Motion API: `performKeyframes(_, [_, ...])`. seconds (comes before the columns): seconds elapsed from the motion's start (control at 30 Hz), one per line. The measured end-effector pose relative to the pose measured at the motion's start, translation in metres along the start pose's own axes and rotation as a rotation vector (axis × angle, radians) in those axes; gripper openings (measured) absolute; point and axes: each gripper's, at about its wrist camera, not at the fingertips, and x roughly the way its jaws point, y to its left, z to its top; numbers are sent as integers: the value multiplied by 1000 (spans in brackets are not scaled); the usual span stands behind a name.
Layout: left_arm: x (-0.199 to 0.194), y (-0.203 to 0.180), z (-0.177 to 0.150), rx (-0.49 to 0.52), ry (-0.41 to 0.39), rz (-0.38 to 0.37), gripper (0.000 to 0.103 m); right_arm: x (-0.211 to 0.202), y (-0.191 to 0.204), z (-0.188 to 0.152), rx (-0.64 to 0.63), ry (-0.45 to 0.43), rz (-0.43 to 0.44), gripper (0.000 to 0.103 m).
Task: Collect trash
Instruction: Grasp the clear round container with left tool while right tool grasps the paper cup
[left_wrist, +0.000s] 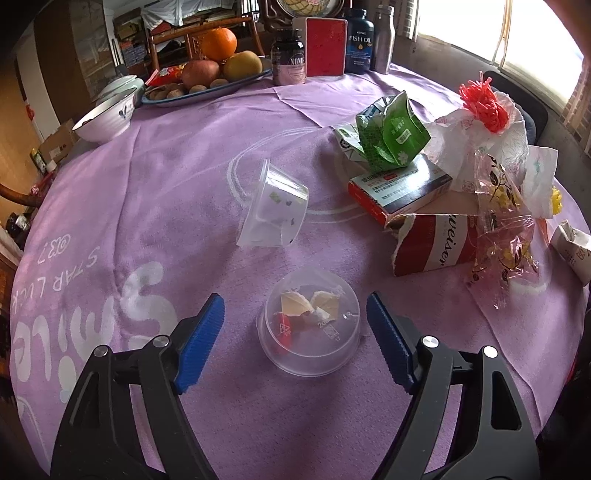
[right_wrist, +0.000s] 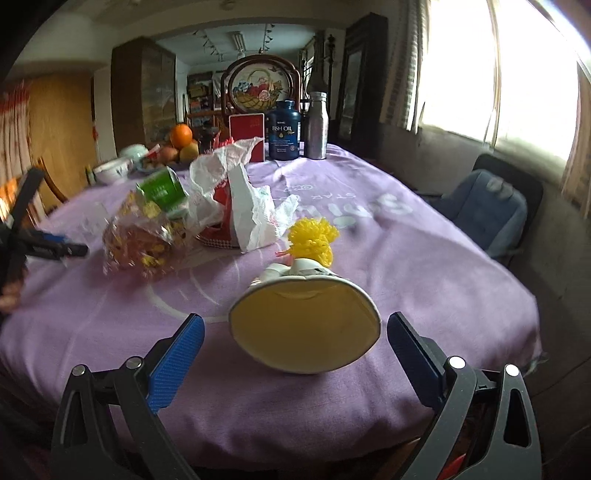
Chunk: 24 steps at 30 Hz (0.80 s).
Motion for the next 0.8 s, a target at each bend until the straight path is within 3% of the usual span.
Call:
performKeyframes(0.1, [1, 0, 1, 1, 2, 6, 77, 10, -2, 6, 17, 1, -10, 97])
performKeyframes(0.33, [-3, 10, 2, -50, -20, -26, 77, 33, -27, 15, 263, 35, 138, 97])
performKeyframes(0.5, [-3, 17, 3, -87, -16, -53, 77, 45, -24, 11, 278, 67, 116, 97])
performKeyframes(0.57, [-3, 15, 3, -75, -14, -54, 77, 46, -22, 8, 262, 61, 90, 77])
performKeyframes(0.67, [-5, 2, 1, -13, -28, -33, 70, 39, -24, 8, 280, 21, 135, 73])
performKeyframes(0.73, [-4, -8, -2, 41, -27, -22, 54, 34, -23, 9, 277, 2, 140, 73])
performKeyframes(0.8, [-5, -15, -4, 70, -33, -10, 51, 28, -22, 10, 269, -8, 158, 73])
